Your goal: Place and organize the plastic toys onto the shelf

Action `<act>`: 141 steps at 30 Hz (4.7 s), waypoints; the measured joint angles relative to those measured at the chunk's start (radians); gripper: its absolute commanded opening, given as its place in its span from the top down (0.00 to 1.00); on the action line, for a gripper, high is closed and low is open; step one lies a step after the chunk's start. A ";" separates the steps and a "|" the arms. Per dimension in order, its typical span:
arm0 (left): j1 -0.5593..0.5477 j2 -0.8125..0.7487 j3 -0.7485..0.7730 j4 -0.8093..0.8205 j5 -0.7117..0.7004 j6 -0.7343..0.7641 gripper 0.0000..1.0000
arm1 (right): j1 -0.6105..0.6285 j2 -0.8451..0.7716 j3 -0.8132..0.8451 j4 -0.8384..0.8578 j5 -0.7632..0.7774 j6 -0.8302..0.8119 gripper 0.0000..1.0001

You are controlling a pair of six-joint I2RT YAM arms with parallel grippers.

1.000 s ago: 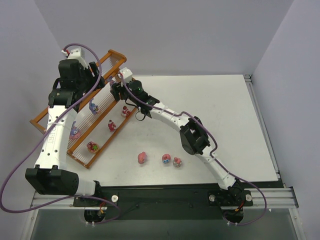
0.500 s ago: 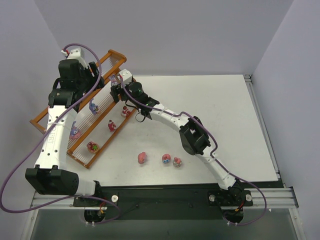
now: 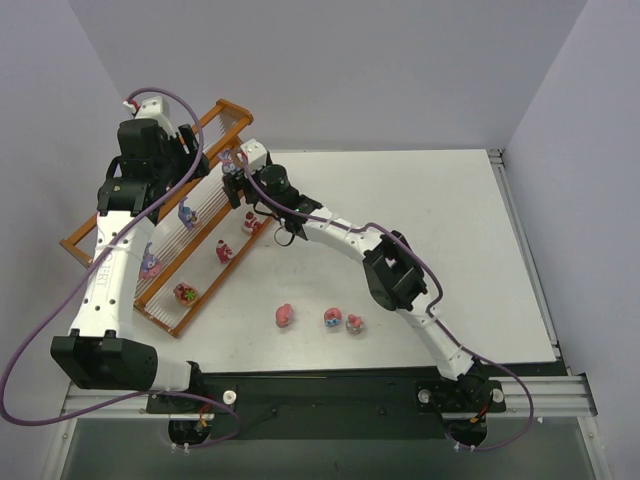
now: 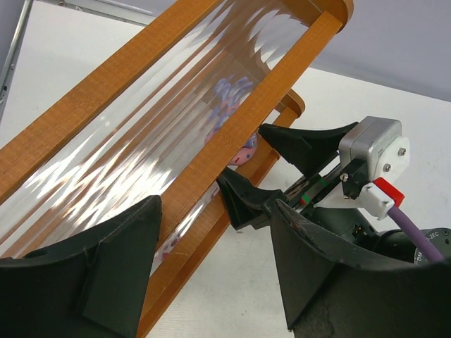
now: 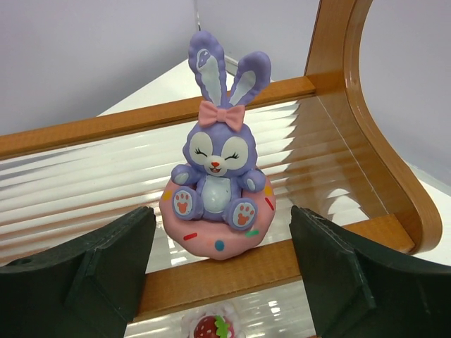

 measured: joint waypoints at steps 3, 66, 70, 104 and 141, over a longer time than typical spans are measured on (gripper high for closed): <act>0.000 0.000 0.000 0.000 0.008 0.000 0.25 | 0.000 -0.020 -0.020 -0.008 0.000 0.000 0.19; -0.827 -0.093 -0.812 0.098 -0.197 -0.357 0.30 | -0.402 -1.112 -0.997 -0.987 0.056 0.499 0.45; -0.827 -0.079 -0.812 0.102 -0.199 -0.357 0.32 | -0.412 -1.112 -0.999 -0.987 0.053 0.498 0.46; -0.803 -0.062 -0.603 -0.020 -0.195 -0.180 1.00 | -0.426 -1.125 -1.025 -0.988 0.050 0.500 0.51; 0.145 0.507 0.851 -0.481 0.409 0.465 1.00 | -0.484 -1.125 -1.020 -0.989 0.030 0.467 0.55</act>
